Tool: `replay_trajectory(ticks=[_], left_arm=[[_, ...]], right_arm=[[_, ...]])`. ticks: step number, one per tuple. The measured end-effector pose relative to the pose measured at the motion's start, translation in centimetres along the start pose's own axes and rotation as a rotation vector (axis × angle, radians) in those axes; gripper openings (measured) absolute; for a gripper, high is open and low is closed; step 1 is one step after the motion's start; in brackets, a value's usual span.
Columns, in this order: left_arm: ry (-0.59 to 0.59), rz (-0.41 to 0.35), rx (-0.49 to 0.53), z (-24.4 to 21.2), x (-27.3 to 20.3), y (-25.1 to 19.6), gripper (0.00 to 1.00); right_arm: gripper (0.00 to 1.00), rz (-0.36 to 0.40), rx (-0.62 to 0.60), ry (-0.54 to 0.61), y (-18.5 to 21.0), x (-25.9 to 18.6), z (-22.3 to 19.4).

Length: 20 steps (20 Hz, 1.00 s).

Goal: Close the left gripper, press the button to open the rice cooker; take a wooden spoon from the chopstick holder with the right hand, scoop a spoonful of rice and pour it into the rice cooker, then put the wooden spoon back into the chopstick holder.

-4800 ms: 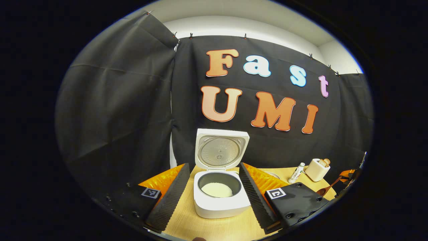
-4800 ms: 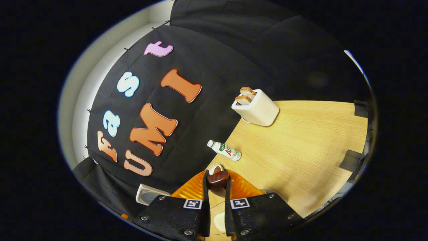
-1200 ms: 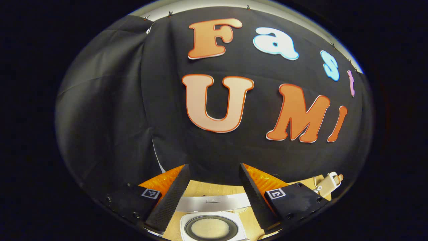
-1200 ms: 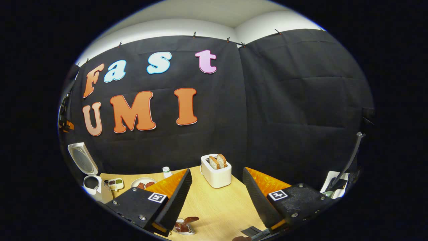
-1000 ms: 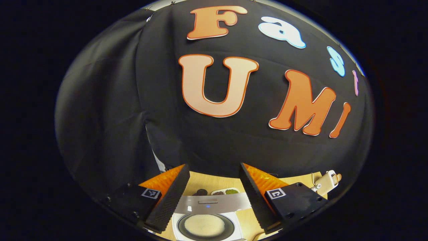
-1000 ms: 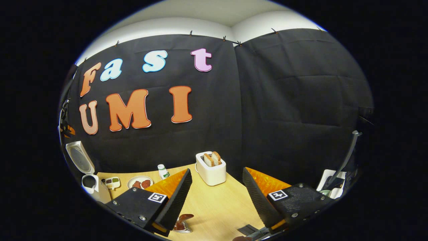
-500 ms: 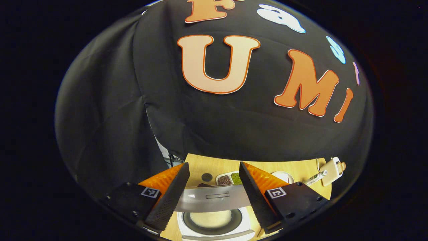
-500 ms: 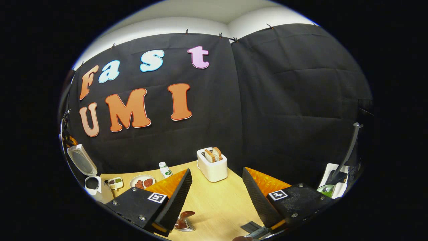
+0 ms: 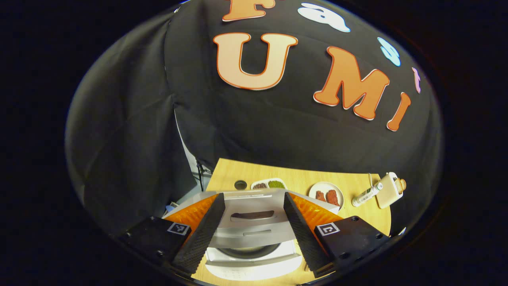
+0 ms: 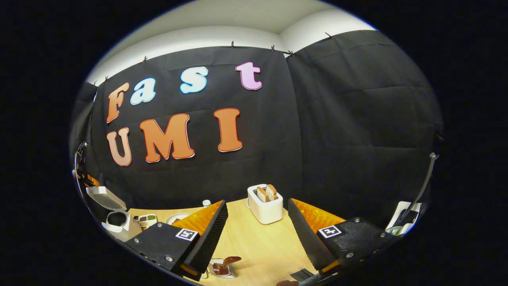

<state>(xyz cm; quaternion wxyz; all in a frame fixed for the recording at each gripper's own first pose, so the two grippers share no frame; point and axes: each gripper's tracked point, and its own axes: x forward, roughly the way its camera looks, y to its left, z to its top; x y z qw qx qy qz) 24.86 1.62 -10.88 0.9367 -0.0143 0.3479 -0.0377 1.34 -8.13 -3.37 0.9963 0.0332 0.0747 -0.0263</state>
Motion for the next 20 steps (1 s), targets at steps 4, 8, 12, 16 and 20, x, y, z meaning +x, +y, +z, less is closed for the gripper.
replay_trajectory(ticks=[4, 8, 12, 16, 20], left_arm=[[0.059, 0.02, 0.003, -5.3, 0.2, 0.1, 1.0], [0.101, 0.034, 0.005, -8.8, 0.2, 0.3, 1.0], [0.116, 0.037, -0.006, -10.6, 0.7, 0.4, 1.0], [0.161, 0.039, -0.026, -13.1, 1.5, 0.8, 0.99], [0.175, 0.047, 0.006, -15.1, 2.5, 0.8, 0.99]], right_arm=[[0.95, 0.059, 0.001, -0.005, 0.6, 0.2, 0.4], [0.95, 0.093, -0.003, 0.028, 0.5, 0.6, -1.1], [0.95, 0.118, 0.002, 0.061, 0.7, 0.8, -2.0], [0.95, 0.135, 0.004, 0.082, 0.9, 1.0, -3.0], [0.95, 0.137, 0.001, 0.099, 0.7, 1.2, -3.5]])
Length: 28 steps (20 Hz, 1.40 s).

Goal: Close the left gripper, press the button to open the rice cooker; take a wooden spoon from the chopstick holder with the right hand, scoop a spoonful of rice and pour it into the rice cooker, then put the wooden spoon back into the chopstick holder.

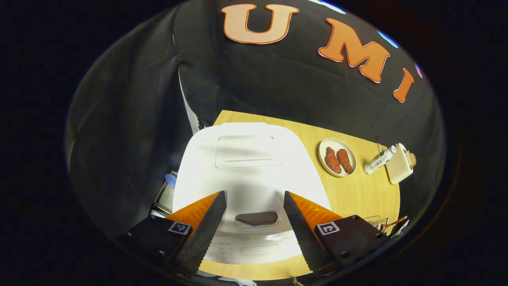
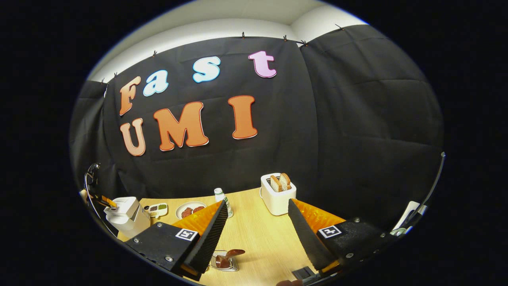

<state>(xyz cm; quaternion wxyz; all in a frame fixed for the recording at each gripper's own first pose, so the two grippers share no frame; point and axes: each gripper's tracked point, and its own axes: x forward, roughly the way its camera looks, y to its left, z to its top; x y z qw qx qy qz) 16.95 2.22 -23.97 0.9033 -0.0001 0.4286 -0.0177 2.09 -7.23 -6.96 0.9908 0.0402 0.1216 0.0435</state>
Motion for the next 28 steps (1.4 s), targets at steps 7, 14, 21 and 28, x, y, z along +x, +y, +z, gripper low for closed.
replay_trajectory(ticks=[7, 14, 21, 28], left_arm=[[0.044, 0.043, 0.043, -1.4, 0.6, 0.7, 0.99], [-0.053, 0.043, 0.058, -1.1, 1.2, 1.1, 1.0], [-0.069, 0.072, 0.063, -1.0, -0.2, 1.8, 0.99], [-0.42, 0.072, 0.002, 7.4, -9.8, 0.1, 1.0]], right_arm=[[0.95, 0.027, -0.006, 0.024, 0.8, 0.7, -0.6], [0.95, 0.055, -0.027, 0.034, 2.2, 1.7, -1.0], [0.95, 0.078, 0.006, 0.017, 3.6, 2.1, -0.7], [0.95, 0.08, -0.003, -0.029, 4.1, 2.1, 1.8]])
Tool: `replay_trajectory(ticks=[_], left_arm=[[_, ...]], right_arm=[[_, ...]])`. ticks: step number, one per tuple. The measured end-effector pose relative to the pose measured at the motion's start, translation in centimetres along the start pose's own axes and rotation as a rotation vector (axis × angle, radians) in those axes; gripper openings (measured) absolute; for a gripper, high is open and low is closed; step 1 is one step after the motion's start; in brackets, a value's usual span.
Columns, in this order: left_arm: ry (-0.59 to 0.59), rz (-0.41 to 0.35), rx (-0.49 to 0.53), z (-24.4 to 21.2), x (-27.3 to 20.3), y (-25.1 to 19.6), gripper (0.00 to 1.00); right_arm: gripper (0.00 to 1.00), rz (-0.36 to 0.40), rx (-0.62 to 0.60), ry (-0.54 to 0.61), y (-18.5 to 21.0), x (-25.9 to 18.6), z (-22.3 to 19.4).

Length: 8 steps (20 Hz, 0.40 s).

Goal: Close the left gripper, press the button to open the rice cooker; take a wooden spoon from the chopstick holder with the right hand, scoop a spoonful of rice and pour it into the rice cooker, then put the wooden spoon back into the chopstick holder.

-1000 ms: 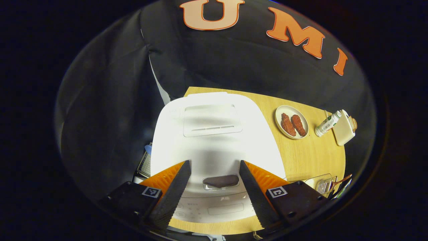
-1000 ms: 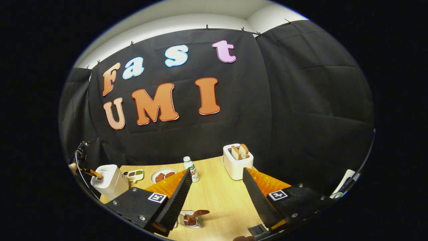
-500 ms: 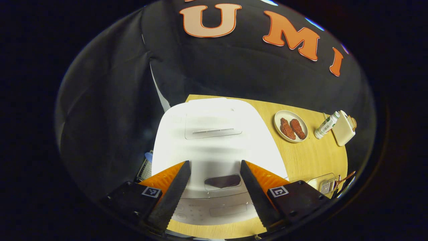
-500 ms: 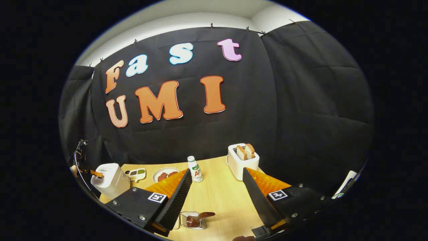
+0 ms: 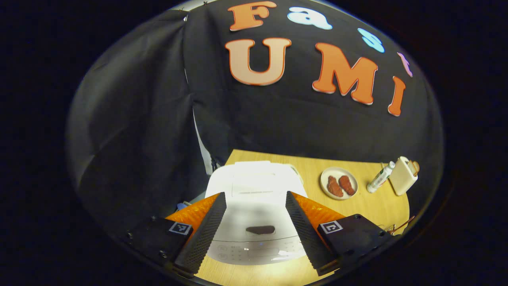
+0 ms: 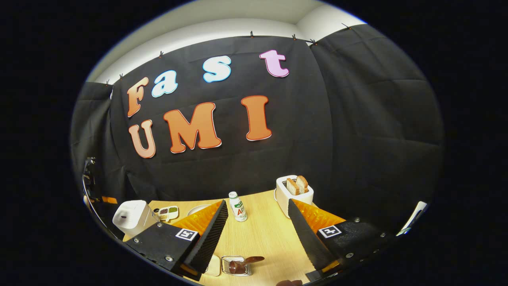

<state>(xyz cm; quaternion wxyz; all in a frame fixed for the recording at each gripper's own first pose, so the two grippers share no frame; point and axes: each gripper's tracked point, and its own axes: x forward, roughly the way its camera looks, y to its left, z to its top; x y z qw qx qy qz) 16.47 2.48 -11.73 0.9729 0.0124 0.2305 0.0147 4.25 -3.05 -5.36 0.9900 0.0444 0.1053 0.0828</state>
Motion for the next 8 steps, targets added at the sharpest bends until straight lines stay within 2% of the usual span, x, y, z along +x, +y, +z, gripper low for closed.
replay_trajectory(ticks=[5, 8], left_arm=[[-0.272, -0.032, -0.058, 9.8, -8.4, -1.2, 1.0], [-0.411, -0.022, -0.036, 14.3, -14.1, -1.1, 0.98]], right_arm=[[0.95, -0.003, -0.05, -0.045, 0.3, -0.3, 2.7], [0.95, 0.005, -0.067, -0.073, 0.6, -0.8, 4.1]])
